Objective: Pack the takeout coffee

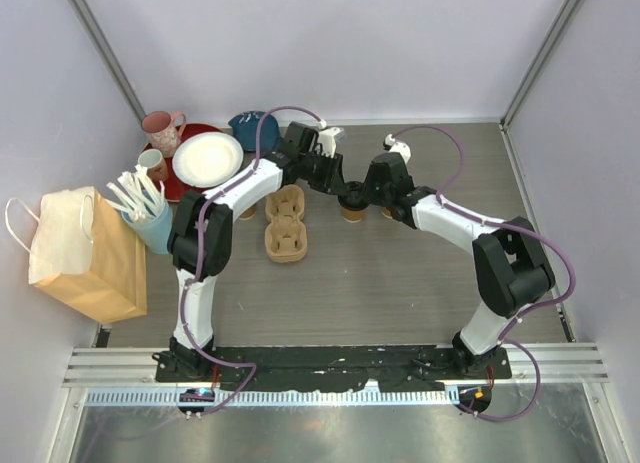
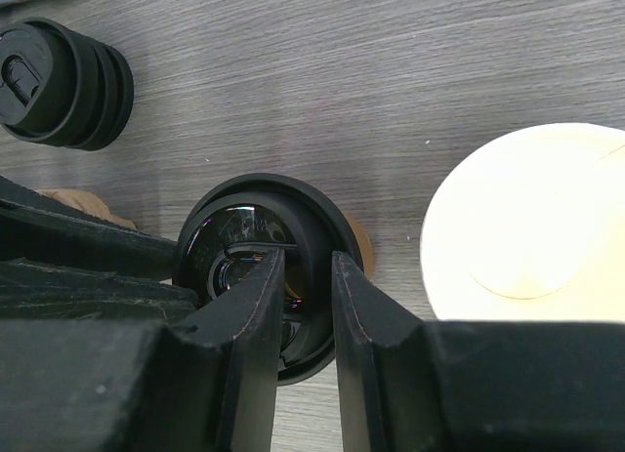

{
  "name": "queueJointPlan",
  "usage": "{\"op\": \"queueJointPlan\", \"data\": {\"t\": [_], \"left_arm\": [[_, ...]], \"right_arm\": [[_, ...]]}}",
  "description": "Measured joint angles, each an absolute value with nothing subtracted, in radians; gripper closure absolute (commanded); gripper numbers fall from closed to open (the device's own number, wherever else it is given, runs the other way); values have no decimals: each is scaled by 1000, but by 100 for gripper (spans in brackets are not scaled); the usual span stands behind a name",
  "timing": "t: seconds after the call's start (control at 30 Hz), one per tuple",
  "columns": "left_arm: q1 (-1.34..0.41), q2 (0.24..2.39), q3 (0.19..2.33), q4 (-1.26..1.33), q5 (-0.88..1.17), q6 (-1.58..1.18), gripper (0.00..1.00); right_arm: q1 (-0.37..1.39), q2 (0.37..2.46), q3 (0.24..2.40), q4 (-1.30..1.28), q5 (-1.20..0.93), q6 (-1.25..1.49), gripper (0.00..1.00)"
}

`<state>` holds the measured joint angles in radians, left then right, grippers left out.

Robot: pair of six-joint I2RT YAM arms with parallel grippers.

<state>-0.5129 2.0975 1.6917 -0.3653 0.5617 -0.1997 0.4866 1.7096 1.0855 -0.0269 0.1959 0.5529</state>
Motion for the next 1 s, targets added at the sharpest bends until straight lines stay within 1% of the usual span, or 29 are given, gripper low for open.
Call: {"op": "queueJointPlan", "data": {"t": [0.1,0.2,0.43,0.7,0.9,0.97,1.0], "left_arm": [[-513,2094,1692,-366,561,-198,68],[-513,2092,1703,-382,553,-192,67],[-517,2109,1794,-519,531,-172,61],[-524,2120,1886,-646,525,-157,55],[-528,2137,2005,-694,538,-150,54],[-526,2144,2043,-706,540,-150,54],[-524,2148,2058,-710,541,-150,53]], "right_arm": [[487,1709,1094,-37,196,553,86],[487,1706,1120,-57,192,553,87],[490,1717,1161,-111,183,555,89],[502,1736,1213,-176,188,548,89],[505,1756,1264,-241,200,528,89],[506,1763,1279,-259,202,524,87],[507,1766,1286,-267,204,522,85]]}}
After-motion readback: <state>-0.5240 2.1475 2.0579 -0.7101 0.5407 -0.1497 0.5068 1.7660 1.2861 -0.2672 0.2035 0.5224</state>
